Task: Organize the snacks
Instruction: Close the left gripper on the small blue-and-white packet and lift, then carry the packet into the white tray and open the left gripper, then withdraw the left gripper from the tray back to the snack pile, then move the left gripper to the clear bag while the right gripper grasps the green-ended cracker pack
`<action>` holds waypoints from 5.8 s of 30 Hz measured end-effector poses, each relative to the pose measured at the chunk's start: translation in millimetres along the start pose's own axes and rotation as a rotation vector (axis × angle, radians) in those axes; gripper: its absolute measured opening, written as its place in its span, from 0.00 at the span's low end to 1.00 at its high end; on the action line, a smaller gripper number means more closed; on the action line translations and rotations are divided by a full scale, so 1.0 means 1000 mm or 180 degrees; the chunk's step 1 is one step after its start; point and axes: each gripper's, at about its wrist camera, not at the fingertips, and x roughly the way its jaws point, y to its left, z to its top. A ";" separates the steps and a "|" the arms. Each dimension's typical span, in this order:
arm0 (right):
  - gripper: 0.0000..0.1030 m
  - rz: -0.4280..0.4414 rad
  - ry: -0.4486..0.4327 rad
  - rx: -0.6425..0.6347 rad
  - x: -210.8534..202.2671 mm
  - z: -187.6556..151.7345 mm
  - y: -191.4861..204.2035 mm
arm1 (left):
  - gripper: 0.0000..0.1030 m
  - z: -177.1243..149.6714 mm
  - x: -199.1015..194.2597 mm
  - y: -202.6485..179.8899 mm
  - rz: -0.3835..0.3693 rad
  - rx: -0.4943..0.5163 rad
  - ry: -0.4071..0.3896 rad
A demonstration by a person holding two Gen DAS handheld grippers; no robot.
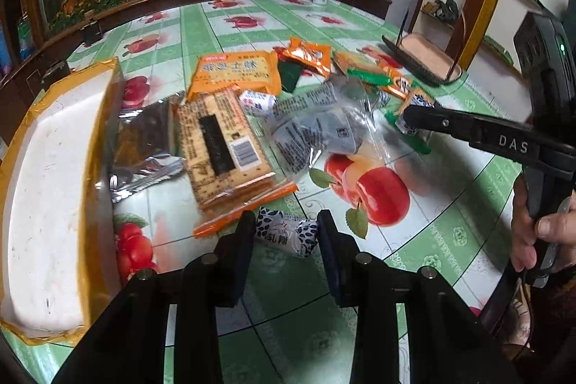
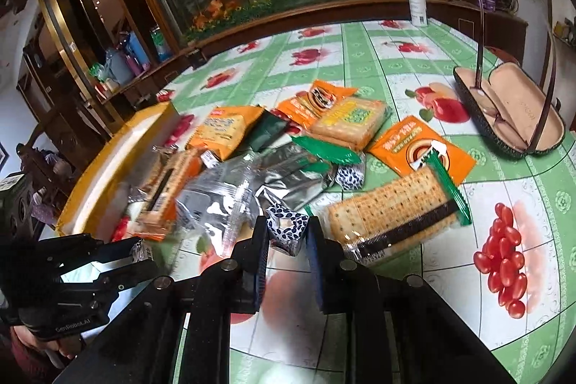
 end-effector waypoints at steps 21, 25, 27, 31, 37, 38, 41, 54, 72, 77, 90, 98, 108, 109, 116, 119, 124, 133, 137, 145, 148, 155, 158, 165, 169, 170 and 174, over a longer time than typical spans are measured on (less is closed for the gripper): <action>0.22 0.1232 0.0541 -0.0615 0.063 0.030 0.178 | 0.33 -0.019 -0.075 0.149 0.0653 -0.1037 -0.0434; 0.22 0.1337 0.0695 -0.0875 0.084 0.019 0.226 | 0.33 -0.034 -0.080 0.178 0.0831 -0.1245 -0.0424; 0.22 0.1315 0.0731 -0.1026 0.093 0.011 0.246 | 0.33 -0.039 -0.082 0.188 0.0882 -0.1324 -0.0430; 0.22 0.1252 0.0737 -0.1111 0.110 0.016 0.260 | 0.33 -0.039 -0.084 0.205 0.0946 -0.1414 -0.0420; 0.22 0.1052 0.0829 -0.0833 0.150 0.061 0.250 | 0.33 -0.004 -0.080 0.223 0.0962 -0.1398 -0.0344; 0.22 0.1045 0.0875 -0.0751 0.159 0.071 0.248 | 0.33 0.005 -0.078 0.225 0.0967 -0.1380 -0.0339; 0.22 0.1008 0.0965 -0.0634 0.184 0.093 0.252 | 0.33 0.031 -0.060 0.240 0.0940 -0.1398 -0.0241; 0.23 0.0590 0.1102 -0.0572 0.250 0.125 0.249 | 0.33 0.055 0.012 0.274 0.1136 -0.1448 0.0132; 0.69 0.0441 0.0185 -0.0683 0.136 0.127 0.216 | 0.56 0.042 -0.054 0.235 0.0962 -0.1448 -0.0371; 0.87 -0.0039 -0.0414 -0.0783 0.057 0.090 0.170 | 0.57 0.027 -0.078 0.187 0.0803 -0.1256 -0.0599; 0.87 -0.0129 -0.0526 -0.0036 -0.023 0.007 0.024 | 0.58 -0.002 -0.070 0.061 0.0269 -0.0641 -0.0501; 0.85 -0.0038 -0.0398 0.0473 -0.014 -0.008 -0.032 | 0.61 0.018 -0.020 0.019 0.0005 -0.0328 -0.0273; 0.85 0.0149 -0.0590 0.0769 -0.025 -0.012 -0.052 | 0.86 0.061 0.063 -0.041 0.0333 0.0314 0.0230; 0.85 0.0162 -0.0614 0.0802 -0.026 -0.013 -0.053 | 0.87 0.064 0.068 -0.044 0.0399 0.0331 0.0238; 0.85 0.0049 -0.0732 0.1084 -0.035 -0.016 -0.066 | 0.81 0.070 0.094 -0.046 0.0568 0.0277 0.0044; 0.85 -0.0032 -0.0667 0.1179 -0.033 -0.016 -0.070 | 0.47 0.072 0.090 -0.034 0.0432 0.0157 0.0034; 0.85 -0.0333 -0.0323 0.1331 -0.016 -0.013 -0.075 | 0.45 0.070 0.085 -0.031 0.0279 0.0183 -0.0016; 0.85 -0.0917 0.0276 0.1013 0.026 0.019 -0.065 | 0.46 0.064 0.073 -0.045 -0.0127 0.0423 0.0121; 0.80 -0.1275 0.0453 0.0562 0.046 0.025 -0.052 | 0.66 0.064 0.052 -0.045 -0.0329 0.0511 -0.0022; 0.63 -0.0860 0.0573 0.0024 0.046 0.018 -0.024 | 0.81 0.077 0.049 -0.004 -0.0422 -0.0036 -0.0063; 0.60 -0.0378 0.0610 -0.0220 0.050 0.015 -0.005 | 0.81 0.078 0.053 -0.004 -0.0442 -0.0056 -0.0050; 0.54 -0.0538 0.0438 -0.0133 0.050 0.020 -0.021 | 0.84 0.072 0.066 -0.011 -0.0350 0.0082 0.0108; 0.54 -0.0511 0.0341 -0.0145 0.050 0.018 -0.024 | 0.89 0.071 0.069 -0.016 -0.0294 0.0147 0.0124; 0.54 -0.0406 0.0229 -0.0140 0.047 0.014 -0.025 | 0.97 0.067 0.083 -0.024 -0.0087 0.0253 0.0111; 0.54 -0.0389 0.0227 -0.0141 0.049 0.015 -0.023 | 0.78 0.065 0.087 -0.027 -0.0114 0.0264 0.0054; 0.54 -0.0370 0.0226 -0.0137 0.048 0.015 -0.024 | 0.55 0.065 0.085 -0.029 -0.0025 0.0297 -0.0012; 0.54 -0.0338 0.0218 -0.0095 0.048 0.015 -0.025 | 0.50 0.065 0.084 -0.030 -0.0026 0.0298 -0.0041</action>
